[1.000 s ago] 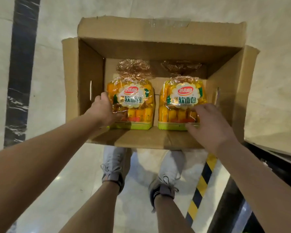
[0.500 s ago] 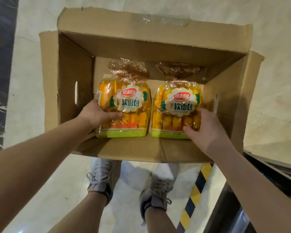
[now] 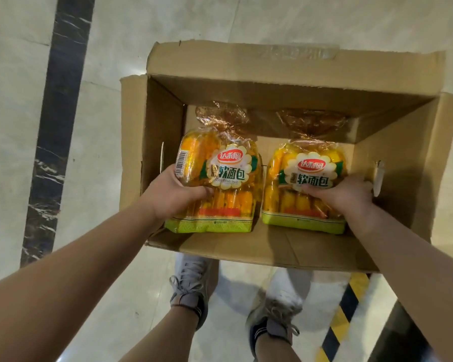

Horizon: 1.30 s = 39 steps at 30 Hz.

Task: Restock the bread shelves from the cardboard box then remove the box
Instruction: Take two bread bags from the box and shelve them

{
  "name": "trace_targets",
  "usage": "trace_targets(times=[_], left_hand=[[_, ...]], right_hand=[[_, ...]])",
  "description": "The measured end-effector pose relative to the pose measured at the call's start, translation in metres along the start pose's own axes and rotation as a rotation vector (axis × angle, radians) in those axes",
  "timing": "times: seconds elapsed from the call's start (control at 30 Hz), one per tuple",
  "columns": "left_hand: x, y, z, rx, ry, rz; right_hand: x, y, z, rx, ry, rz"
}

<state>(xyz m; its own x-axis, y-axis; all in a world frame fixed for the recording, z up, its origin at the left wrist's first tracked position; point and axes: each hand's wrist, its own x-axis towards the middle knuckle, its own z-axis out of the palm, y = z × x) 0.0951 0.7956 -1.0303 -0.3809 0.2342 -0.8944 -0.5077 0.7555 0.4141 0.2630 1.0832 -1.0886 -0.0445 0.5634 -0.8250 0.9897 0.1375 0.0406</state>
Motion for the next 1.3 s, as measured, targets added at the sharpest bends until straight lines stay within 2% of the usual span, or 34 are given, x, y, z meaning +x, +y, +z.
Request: trace_targets(times=[0.1, 0.23, 0.37, 0.43, 0.53, 0.8, 0.9, 1.07, 1.3], left_hand=[[-0.007, 0.0, -0.007, 0.0, 0.014, 0.015], [-0.027, 0.009, -0.012, -0.013, -0.005, 0.04], [-0.063, 0.03, -0.019, -0.042, -0.01, 0.069], [-0.088, 0.043, -0.025, -0.049, -0.027, 0.086], [-0.136, 0.068, -0.034, -0.066, -0.046, 0.104], [-0.32, 0.154, -0.076, -0.122, -0.093, 0.181], [-0.391, 0.187, -0.092, -0.138, -0.086, 0.228], [-0.501, 0.232, -0.119, -0.118, -0.124, 0.361], [-0.609, 0.288, -0.122, -0.109, -0.109, 0.585]], right_hand=[[-0.007, -0.006, -0.004, -0.005, -0.101, 0.034], [-0.032, -0.001, -0.015, 0.294, -0.195, 0.023], [-0.071, 0.013, -0.034, 0.502, -0.206, 0.011], [-0.097, 0.02, -0.053, 0.601, -0.278, 0.007], [-0.144, 0.036, -0.086, 0.708, -0.383, -0.04], [-0.329, 0.076, -0.217, 0.945, -0.507, -0.304], [-0.408, 0.089, -0.275, 1.02, -0.446, -0.345], [-0.519, 0.109, -0.35, 1.011, -0.354, -0.507], [-0.621, 0.148, -0.41, 1.09, -0.212, -0.68]])
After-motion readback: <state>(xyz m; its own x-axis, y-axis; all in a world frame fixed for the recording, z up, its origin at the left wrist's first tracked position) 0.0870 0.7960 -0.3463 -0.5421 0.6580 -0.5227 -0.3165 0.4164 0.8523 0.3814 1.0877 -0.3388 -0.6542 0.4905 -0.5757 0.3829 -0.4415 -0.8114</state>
